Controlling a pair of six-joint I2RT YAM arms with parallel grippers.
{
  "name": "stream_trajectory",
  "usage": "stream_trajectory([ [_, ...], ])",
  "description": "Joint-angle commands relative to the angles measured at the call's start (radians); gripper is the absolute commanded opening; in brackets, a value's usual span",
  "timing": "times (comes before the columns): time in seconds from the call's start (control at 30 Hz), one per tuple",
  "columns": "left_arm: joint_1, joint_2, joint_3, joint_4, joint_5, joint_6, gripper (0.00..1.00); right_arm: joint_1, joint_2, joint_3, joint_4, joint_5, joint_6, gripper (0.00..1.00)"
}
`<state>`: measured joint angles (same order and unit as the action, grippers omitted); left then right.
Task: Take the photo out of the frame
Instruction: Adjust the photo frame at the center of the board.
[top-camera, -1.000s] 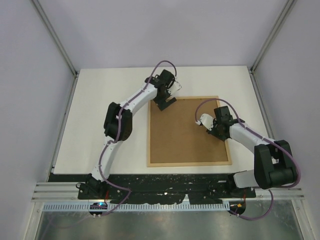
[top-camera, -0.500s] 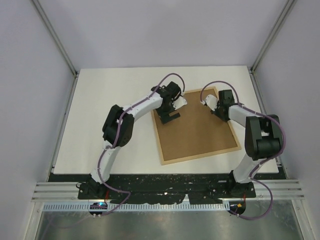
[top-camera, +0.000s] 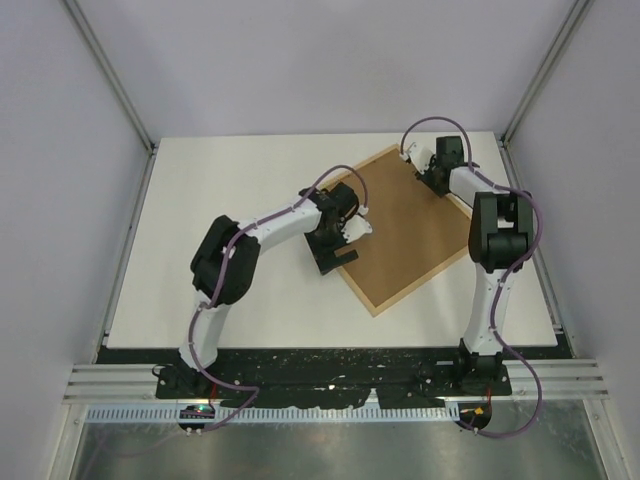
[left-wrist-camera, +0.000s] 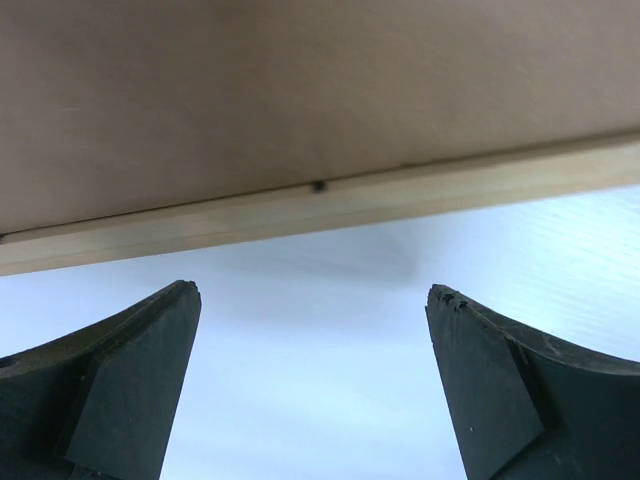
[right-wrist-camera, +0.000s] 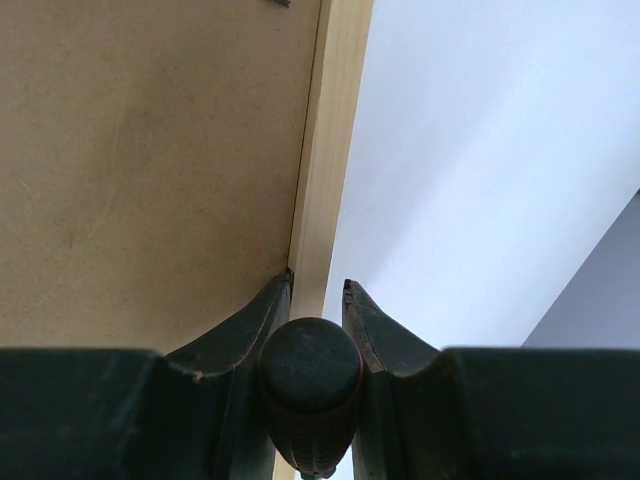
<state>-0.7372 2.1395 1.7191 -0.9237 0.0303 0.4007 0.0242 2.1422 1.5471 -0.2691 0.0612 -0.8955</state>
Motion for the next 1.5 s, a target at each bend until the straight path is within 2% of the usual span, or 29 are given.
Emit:
stream_trajectory([
  [0.0,-0.05,-0.072,-0.039,-0.044,0.098,0.001,1.0,0.032,0.077,0.155,-0.058,-0.101,0.027,0.08],
  [0.13,-0.031,-0.121,-0.026,-0.041,0.114,-0.036,1.0,0.074,0.101,0.211,-0.11,-0.127,0.039,0.08],
  [0.27,0.08,-0.179,0.085,-0.035,0.181,-0.131,1.0,0.072,-0.055,0.145,-0.147,-0.204,0.081,0.08],
  [0.37,0.18,-0.173,0.169,0.009,0.168,-0.198,1.0,0.056,-0.184,0.033,-0.177,-0.254,0.093,0.08],
  [0.5,0.261,-0.069,0.305,0.039,0.091,-0.272,1.0,0.075,-0.369,-0.126,-0.24,-0.323,0.069,0.08],
  [0.57,0.306,0.008,0.388,0.034,0.101,-0.332,1.0,0.117,-0.47,-0.218,-0.259,-0.33,0.046,0.08],
  [0.67,0.354,0.143,0.554,-0.013,0.085,-0.375,1.0,0.204,-0.539,-0.313,-0.262,-0.305,0.02,0.08],
  [0.73,0.364,0.225,0.673,-0.065,0.069,-0.37,1.0,0.242,-0.571,-0.323,-0.262,-0.317,0.039,0.08],
  [0.8,0.364,0.264,0.726,-0.102,0.071,-0.372,1.0,0.284,-0.576,-0.308,-0.262,-0.327,0.068,0.08],
  [0.9,0.375,0.212,0.601,-0.026,0.114,-0.395,1.0,0.354,-0.547,-0.294,-0.197,-0.281,0.125,0.08],
  [1.03,0.465,0.099,0.375,0.127,0.256,-0.561,1.0,0.474,-0.429,-0.236,-0.11,-0.166,0.15,0.08],
  [1.17,0.574,0.014,0.235,0.203,0.417,-0.694,1.0,0.519,-0.232,-0.04,-0.114,-0.103,0.185,0.08],
  [1.27,0.625,-0.059,0.143,0.233,0.468,-0.703,1.0,0.536,-0.067,0.149,-0.14,-0.069,0.208,0.08],
  [1.47,0.702,-0.154,0.059,0.221,0.559,-0.695,1.0,0.592,0.135,0.422,-0.214,-0.077,0.213,0.08],
])
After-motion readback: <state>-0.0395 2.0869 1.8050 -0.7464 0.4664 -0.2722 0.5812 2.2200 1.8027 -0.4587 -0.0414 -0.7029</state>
